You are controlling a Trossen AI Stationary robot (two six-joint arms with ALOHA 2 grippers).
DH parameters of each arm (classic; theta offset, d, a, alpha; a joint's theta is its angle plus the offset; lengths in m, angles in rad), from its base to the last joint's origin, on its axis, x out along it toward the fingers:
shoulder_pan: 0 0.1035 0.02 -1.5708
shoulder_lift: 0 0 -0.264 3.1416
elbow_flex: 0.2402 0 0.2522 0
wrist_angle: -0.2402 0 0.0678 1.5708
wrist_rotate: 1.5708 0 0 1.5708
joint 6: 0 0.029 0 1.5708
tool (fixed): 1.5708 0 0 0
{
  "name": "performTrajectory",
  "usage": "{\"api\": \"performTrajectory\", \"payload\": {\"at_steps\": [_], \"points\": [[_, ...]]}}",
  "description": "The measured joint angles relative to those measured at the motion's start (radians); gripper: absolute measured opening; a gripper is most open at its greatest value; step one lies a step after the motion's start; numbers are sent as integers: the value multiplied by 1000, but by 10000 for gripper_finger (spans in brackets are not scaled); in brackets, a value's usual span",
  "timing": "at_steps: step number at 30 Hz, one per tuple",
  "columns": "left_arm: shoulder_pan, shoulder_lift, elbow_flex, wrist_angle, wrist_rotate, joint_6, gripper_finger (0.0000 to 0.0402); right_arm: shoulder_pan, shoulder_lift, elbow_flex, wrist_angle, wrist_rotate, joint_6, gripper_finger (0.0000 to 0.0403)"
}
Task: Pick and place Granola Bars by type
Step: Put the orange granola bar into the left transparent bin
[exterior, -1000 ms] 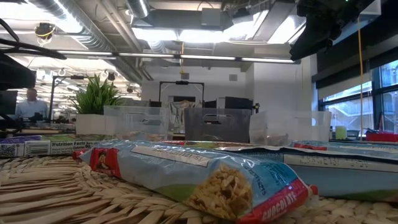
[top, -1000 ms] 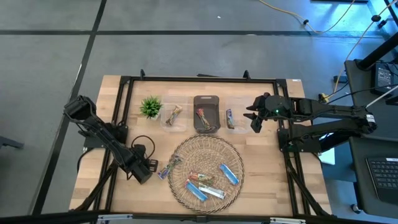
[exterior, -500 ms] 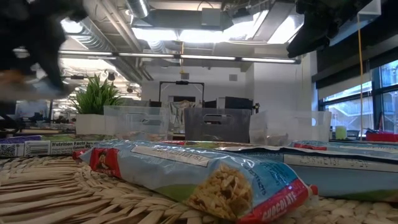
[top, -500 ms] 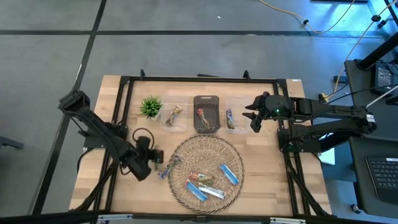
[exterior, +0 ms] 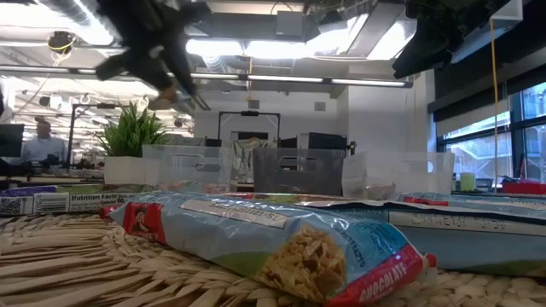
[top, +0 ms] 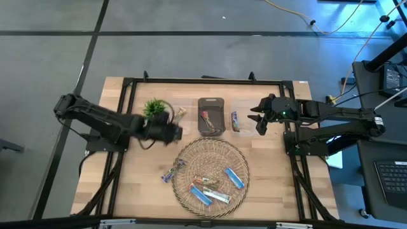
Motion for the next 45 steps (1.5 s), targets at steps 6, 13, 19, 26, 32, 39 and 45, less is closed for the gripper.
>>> {"api": "performTrajectory", "payload": {"at_steps": [6, 13, 19, 26, 32, 39, 45], "points": [[200, 4, 7, 25, 56, 178, 97, 0, 0, 0, 0, 0, 2, 166], [313, 74, 7, 101, 59, 289, 97, 0, 0, 0, 0, 0, 2, 166], [354, 161, 7, 202, 108, 356, 97, 0, 0, 0, 0, 0, 3, 166], [372, 254, 7, 197, 111, 363, 97, 0, 0, 0, 0, 0, 3, 166], [372, 308, 7, 196, 112, 363, 97, 0, 0, 0, -1, 0, 3, 166], [372, 328, 7, 196, 113, 363, 97, 0, 0, 0, -2, -1, 3, 166], [372, 327, 7, 197, 129, 362, 97, 0, 0, 0, -2, -1, 3, 166]]}}
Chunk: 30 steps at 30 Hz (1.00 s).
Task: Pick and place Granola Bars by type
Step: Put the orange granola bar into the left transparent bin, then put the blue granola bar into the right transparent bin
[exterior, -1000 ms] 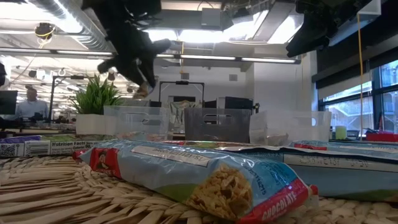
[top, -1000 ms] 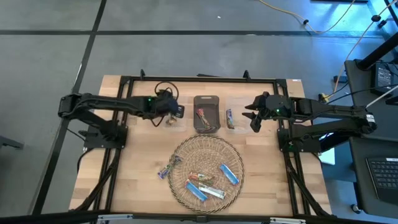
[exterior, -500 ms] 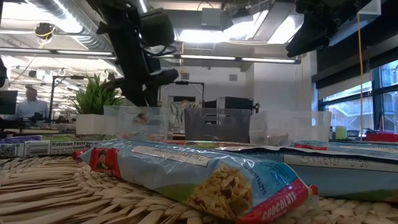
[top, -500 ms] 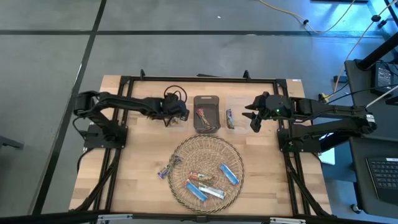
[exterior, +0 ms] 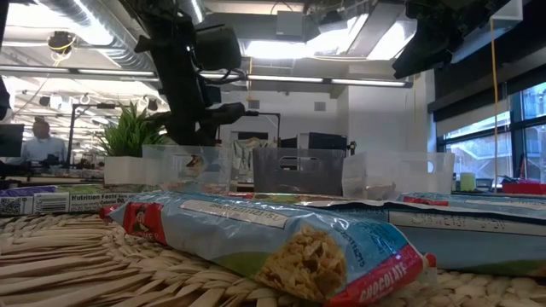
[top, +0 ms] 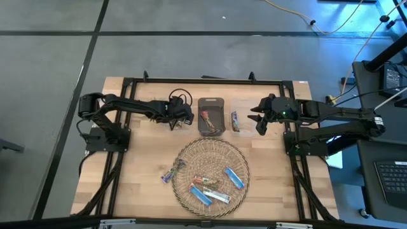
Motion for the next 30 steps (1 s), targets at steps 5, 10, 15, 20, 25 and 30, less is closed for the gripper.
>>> {"api": "performTrajectory", "payload": {"at_steps": [5, 10, 15, 20, 25, 30], "points": [[0, 0, 0, 0, 35, -11, 99, 0, 0, 0, -1, 0, 0, 166], [0, 0, 0, 0, 34, -11, 118, 0, 0, 0, -1, -1, 0, 166], [0, 0, 0, 0, 33, -18, 153, 0, 0, 0, -1, -1, 0, 166], [0, -26, 19, -8, 34, 33, 182, 0, 0, 0, -1, -1, 0, 166], [-31, -97, 100, 0, 37, 200, 194, 0, 0, 0, -1, -1, 0, 166], [-117, -169, 168, 2, 112, 393, 196, 0, 0, 0, -1, -2, 0, 166]]}}
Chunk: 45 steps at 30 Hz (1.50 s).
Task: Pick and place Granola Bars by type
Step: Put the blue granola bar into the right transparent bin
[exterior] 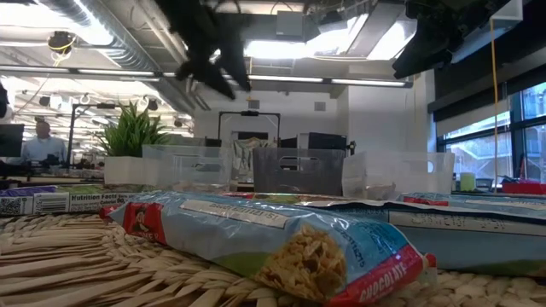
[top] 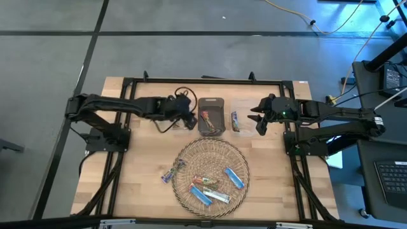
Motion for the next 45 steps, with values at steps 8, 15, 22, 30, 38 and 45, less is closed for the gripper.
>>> {"api": "performTrajectory", "payload": {"at_steps": [8, 15, 22, 30, 38, 45], "points": [[-229, -36, 14, -6, 151, 64, 196, 0, 0, 0, 0, 0, 0, 166], [-447, -4, 7, -82, 47, -75, 196, 0, 0, 0, 1, 1, -2, 166], [-591, 54, 7, -226, -14, -368, 196, 0, 0, 0, 3, 1, -1, 166], [-633, 177, 7, -251, -28, -586, 196, 0, 28, 0, 9, 2, -1, 166], [-610, 297, 7, -266, 117, -716, 197, 0, 84, 0, 9, 2, 0, 166], [-587, 365, 7, -266, 160, -779, 197, 0, 99, 0, 9, 2, -2, 166]]}}
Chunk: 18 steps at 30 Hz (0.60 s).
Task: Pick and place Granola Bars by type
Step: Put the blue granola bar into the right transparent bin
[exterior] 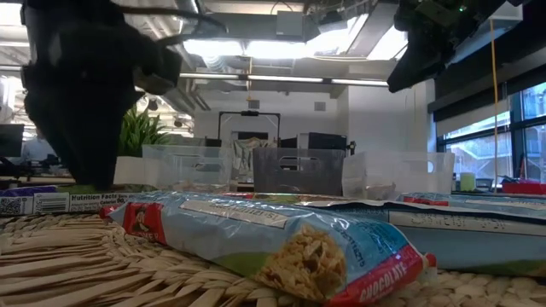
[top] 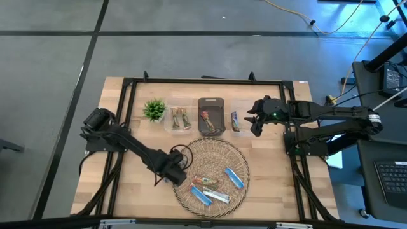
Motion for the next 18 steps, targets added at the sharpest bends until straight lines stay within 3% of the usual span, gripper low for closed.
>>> {"api": "performTrajectory", "payload": {"at_steps": [18], "points": [[1, 9, 0, 8, 11, -13, 197, 0, 0, 0, -1, 0, -1, 166]]}}
